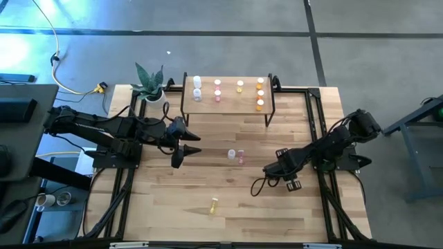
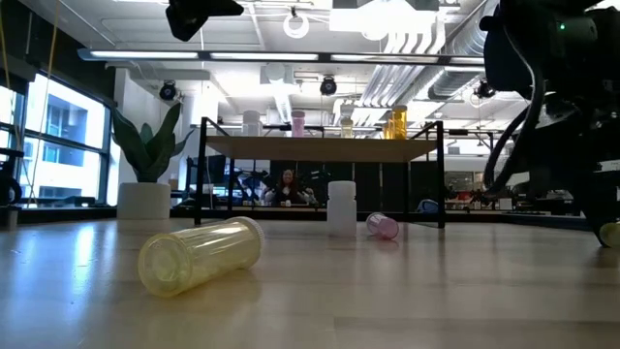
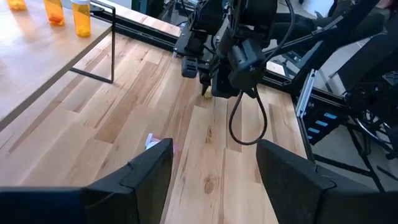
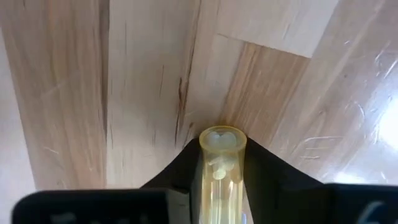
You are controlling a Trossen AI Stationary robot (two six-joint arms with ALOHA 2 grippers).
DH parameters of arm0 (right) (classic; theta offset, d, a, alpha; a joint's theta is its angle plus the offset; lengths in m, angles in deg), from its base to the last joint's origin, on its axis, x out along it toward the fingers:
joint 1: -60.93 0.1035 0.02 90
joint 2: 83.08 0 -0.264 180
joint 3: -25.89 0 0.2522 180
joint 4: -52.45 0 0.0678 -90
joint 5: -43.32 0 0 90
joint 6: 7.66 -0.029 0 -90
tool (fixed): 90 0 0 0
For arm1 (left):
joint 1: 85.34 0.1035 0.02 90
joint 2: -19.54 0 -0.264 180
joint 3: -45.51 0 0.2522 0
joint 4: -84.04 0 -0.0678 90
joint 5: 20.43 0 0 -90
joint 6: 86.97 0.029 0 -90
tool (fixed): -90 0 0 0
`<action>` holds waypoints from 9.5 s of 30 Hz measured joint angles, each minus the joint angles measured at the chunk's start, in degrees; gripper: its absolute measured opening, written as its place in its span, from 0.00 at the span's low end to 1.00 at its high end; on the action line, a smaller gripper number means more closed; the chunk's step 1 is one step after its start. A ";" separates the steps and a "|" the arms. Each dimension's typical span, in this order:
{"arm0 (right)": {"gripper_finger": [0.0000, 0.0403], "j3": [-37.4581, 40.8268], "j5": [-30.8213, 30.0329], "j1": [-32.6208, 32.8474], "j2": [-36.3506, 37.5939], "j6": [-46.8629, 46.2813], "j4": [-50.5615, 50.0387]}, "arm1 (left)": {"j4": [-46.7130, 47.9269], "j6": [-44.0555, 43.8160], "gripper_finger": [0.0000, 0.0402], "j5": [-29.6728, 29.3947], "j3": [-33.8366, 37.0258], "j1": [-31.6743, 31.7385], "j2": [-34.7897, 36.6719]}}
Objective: Pick and place medicine bottles onto shelf by color
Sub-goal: Put the right yellow pill bottle aligned with the other yellow pill bottle on the shelf
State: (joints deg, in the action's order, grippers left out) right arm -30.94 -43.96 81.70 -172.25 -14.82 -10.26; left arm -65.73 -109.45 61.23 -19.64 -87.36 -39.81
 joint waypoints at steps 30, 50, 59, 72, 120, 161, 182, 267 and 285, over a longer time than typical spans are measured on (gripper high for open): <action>0.18 -20.22 -12.95 0.00 2.56 -26.55 14.53 | 3.46 13.71 0.55 -3.02 -4.33 7.11 8.27; 0.18 -25.24 -39.18 -2.98 2.58 -31.73 50.03 | 3.43 30.76 0.55 -2.11 -4.33 8.48 9.84; 0.18 -25.24 -33.94 -6.66 2.58 -52.15 58.20 | 4.80 40.44 0.55 2.44 -4.33 7.73 9.84; 0.18 -25.24 -19.58 -9.57 2.58 -96.72 58.23 | 4.64 56.40 0.55 3.14 -4.33 2.02 9.10; 0.18 -25.24 14.87 -18.16 2.54 -113.92 61.22 | -26.87 72.13 0.44 -16.57 -4.33 -12.98 -13.40; 0.18 -25.24 14.41 -17.64 2.54 -115.60 62.84 | -32.98 69.34 0.32 -14.58 -4.33 -10.91 -14.80; 0.20 -25.24 11.63 -17.57 2.54 -103.08 62.92 | -32.48 73.07 0.20 -17.18 -4.33 -11.98 -14.80; 0.43 -25.24 36.73 -36.68 8.42 4.08 60.98 | -29.59 12.18 0.20 1.46 -4.31 7.26 -14.80; 0.43 -25.24 30.94 -32.59 5.79 4.48 61.22 | -29.56 12.63 0.20 1.63 -4.33 7.21 -14.80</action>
State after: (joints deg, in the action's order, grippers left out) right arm -56.19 -13.02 49.11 -166.46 -10.34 50.96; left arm -95.29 -96.82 62.85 -23.97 -80.15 -54.61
